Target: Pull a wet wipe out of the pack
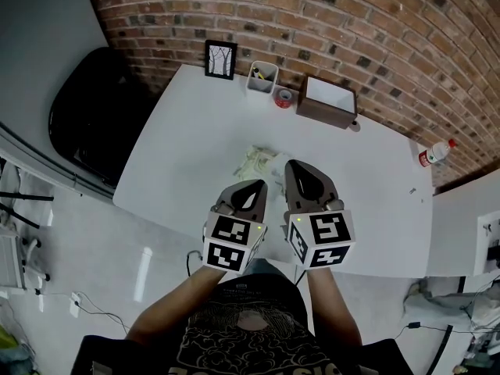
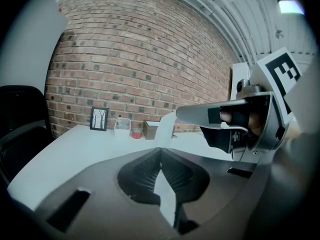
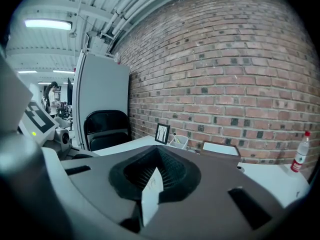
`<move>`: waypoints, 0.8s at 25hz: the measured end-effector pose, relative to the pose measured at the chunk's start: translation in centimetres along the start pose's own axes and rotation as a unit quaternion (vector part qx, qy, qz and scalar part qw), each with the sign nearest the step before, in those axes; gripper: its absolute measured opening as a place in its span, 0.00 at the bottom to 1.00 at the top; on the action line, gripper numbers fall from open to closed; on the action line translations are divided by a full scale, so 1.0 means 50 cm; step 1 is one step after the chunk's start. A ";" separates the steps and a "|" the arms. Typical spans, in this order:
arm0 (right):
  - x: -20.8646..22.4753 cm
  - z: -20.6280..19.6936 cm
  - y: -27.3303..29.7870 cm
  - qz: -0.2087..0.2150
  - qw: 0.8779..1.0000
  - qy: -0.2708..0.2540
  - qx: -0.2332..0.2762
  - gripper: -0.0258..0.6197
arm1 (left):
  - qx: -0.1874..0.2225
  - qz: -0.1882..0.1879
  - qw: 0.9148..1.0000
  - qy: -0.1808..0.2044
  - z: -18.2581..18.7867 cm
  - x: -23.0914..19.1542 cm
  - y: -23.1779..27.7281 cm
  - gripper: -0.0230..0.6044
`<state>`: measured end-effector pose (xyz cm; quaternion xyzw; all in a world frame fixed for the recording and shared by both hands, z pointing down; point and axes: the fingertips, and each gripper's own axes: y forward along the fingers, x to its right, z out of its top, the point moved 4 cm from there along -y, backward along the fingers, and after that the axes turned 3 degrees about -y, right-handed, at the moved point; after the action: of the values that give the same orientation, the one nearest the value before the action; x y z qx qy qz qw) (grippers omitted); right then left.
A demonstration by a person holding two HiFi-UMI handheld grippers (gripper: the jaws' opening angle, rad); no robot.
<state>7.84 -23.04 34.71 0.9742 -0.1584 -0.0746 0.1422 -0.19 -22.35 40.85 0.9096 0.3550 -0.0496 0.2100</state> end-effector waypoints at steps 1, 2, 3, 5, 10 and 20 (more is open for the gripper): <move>-0.002 0.003 -0.004 -0.001 1.000 -0.001 0.002 0.06 | 0.002 -0.001 1.000 0.001 0.001 0.003 -0.003 0.06; -0.003 0.005 -0.009 -0.002 1.000 -0.002 0.004 0.06 | 0.004 -0.001 1.000 0.002 0.003 0.005 -0.007 0.06; -0.005 0.008 -0.014 -0.003 1.000 -0.003 0.007 0.06 | 0.005 -0.001 1.000 0.003 0.004 0.007 -0.011 0.06; -0.008 0.015 -0.024 -0.004 1.000 -0.001 0.013 0.06 | 0.009 0.000 1.000 0.004 0.006 0.009 -0.019 0.06; -0.020 0.029 -0.050 -0.006 1.000 -0.001 0.026 0.06 | 0.017 0.002 1.000 0.009 0.009 0.018 -0.044 0.06; -0.063 0.027 -0.113 -0.010 0.999 -0.004 0.033 0.06 | 0.029 0.000 0.999 0.014 0.002 0.040 -0.099 0.06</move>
<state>6.24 -17.21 32.03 0.9797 -0.1518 -0.0742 0.1082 -1.99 -17.89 38.56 0.9159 0.3565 -0.0475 0.1785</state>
